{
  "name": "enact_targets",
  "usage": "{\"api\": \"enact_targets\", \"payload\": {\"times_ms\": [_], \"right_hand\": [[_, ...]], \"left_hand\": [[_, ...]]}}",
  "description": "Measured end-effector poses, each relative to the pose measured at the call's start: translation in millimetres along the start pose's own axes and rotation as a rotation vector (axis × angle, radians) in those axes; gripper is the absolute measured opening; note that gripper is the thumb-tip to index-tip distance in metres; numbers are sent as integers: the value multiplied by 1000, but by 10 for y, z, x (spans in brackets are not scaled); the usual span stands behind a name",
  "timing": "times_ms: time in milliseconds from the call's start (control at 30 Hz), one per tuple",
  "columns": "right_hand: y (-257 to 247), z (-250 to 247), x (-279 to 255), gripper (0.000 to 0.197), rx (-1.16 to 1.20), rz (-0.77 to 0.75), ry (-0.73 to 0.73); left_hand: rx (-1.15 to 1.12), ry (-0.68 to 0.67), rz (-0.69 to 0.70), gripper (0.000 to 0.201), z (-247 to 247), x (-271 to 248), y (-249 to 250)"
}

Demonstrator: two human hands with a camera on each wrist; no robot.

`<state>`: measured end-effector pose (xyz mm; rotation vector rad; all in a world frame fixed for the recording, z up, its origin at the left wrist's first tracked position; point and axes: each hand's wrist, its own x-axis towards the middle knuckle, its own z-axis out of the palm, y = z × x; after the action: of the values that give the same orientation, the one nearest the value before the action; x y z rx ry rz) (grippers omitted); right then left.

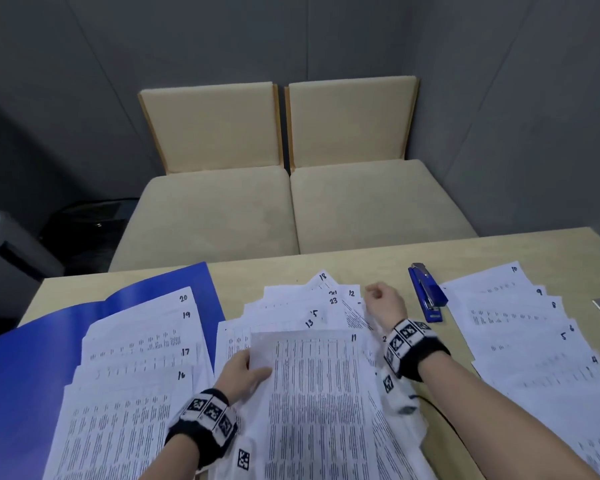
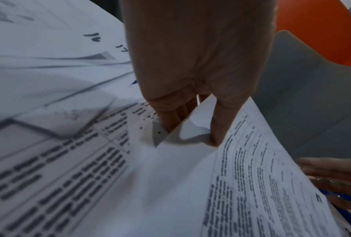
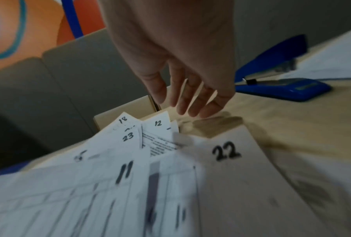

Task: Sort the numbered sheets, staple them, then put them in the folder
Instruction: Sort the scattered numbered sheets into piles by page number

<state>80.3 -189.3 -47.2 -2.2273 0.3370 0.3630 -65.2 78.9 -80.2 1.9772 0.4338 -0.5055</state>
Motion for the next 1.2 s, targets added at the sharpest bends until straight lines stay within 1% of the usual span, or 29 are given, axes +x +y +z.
{"api": "enact_targets", "payload": {"times_ms": [67,100,167,200,267,333,433,500,600,667,733,800,933,1000,1100,1200], "right_hand": [[-92,71,130,25,-87,1,-25],[-131,94,164,24,-121,2,-39],[-172,110,212,11,-131,14,-45],[-178,116,215,4,-133,18,-39],[-189,116,198,6,-131,7,-26],[-238,85,152,10,-125,-40,5],[-328,-52,26,15,-145,-179,62],[-333,-157,-57,19,-76,-259,53],[-357,-308,-263,19,62,-367,30],[-435,-447,-418,16,198,-391,34],[-537,-602,-556,15,350,-420,94],[-644,-753,-676,17,446,-470,158],[-898,-1102,-837,15,712,-549,266],[-1015,-1298,-867,12,850,-576,379],[-1082,-1490,-865,16,911,-542,561],[-957,-1470,-805,17,897,-420,625]], "left_hand": [[28,6,18,10,-2,25,24],[42,8,25,13,-1,40,26],[51,14,19,14,3,57,10],[53,16,10,11,3,57,-3],[42,21,9,10,11,54,-26],[31,41,18,16,24,38,-28],[16,62,29,18,34,0,-17],[39,56,32,19,38,-31,-3],[53,57,34,17,43,-88,40],[31,86,27,18,38,-122,61],[27,101,31,20,28,-150,71],[18,87,50,19,17,-171,71],[-10,49,149,9,-15,-253,92],[-70,5,203,6,-42,-328,113],[-179,-39,226,7,-130,-440,135],[-244,-98,191,5,-245,-548,163]]}}
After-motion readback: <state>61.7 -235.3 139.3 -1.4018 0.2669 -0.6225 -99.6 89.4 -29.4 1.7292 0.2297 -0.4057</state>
